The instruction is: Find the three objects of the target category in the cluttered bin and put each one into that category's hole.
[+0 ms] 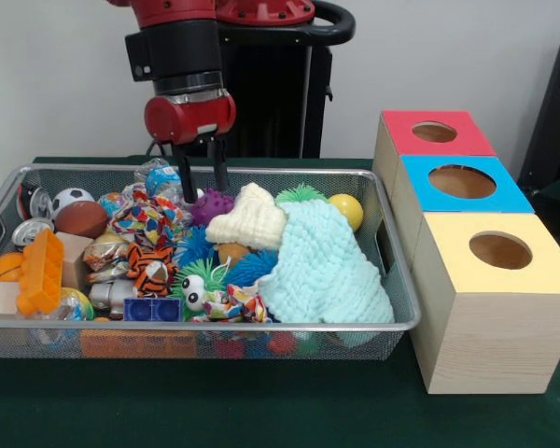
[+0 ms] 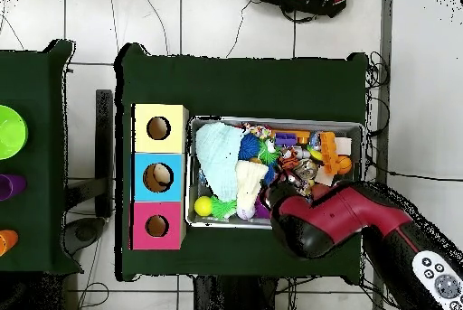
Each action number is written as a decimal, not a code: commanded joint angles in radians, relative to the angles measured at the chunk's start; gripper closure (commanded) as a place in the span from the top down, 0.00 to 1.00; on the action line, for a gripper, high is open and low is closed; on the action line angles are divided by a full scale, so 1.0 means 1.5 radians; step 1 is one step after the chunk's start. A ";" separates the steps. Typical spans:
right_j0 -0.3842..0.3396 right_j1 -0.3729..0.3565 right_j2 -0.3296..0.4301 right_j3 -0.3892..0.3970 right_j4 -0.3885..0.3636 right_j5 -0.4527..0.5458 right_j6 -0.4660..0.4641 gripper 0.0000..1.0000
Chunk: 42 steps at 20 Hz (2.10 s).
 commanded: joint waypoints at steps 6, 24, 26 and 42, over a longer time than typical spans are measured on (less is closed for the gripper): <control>-0.026 0.034 -0.054 0.018 -0.067 -0.018 -0.129 1.00; -0.061 0.084 -0.083 0.029 -0.091 0.027 -0.215 1.00; -0.056 0.084 -0.091 0.031 -0.103 0.022 -0.210 1.00; -0.096 0.027 -0.107 0.147 -0.123 0.003 -0.241 1.00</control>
